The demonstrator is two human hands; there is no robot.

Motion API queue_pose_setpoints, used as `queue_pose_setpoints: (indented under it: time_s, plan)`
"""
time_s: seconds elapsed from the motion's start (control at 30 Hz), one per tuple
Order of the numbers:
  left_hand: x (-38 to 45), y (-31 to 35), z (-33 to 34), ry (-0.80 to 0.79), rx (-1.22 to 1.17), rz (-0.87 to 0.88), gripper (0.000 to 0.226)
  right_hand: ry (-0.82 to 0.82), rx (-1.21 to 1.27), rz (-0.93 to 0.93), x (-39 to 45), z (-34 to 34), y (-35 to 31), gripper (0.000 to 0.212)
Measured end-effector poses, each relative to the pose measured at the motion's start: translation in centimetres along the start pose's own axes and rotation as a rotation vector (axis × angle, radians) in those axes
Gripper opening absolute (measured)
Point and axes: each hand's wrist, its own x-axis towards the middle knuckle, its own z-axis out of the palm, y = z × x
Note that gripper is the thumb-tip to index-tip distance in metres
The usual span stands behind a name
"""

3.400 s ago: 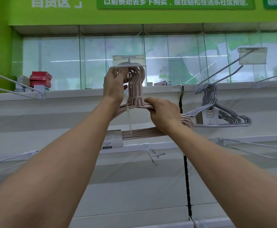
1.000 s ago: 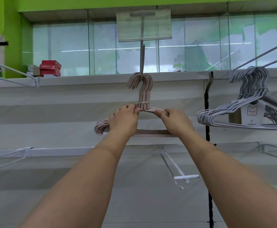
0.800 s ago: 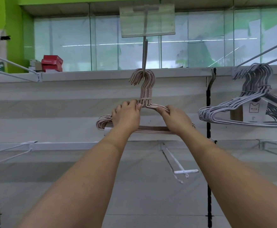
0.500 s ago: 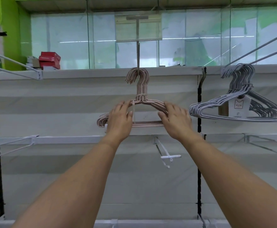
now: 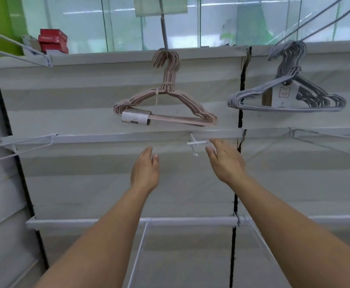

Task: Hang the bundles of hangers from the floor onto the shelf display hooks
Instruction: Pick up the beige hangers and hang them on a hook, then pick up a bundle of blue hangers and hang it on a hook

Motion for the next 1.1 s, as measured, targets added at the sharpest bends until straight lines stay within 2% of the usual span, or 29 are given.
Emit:
queue_pose_setpoints:
  time_s: [0.33,0.6,0.9,1.1]
  plan:
    - [-9.2,-4.9,5.0,-0.256,-0.071,-0.071,0.047,-0.158,-0.051,0.243,-12.5,3.9,3.1,0.048]
    - [-16.9,-7.3,8.9,-0.485,-0.064,-0.019,0.046,-0.249,-0.085,0.463,-23.8,6.5,5.0,0.043]
    - [-27.7,-5.3,13.2,-0.788,-0.064,0.114,0.045,-0.257,-0.128,0.735,-37.0,4.7,7.8,0.043]
    - [-35.3,-0.4,17.0,-0.984,-0.061,0.240,0.043,-0.207,-0.175,0.973,-45.7,-0.1,12.4,0.045]
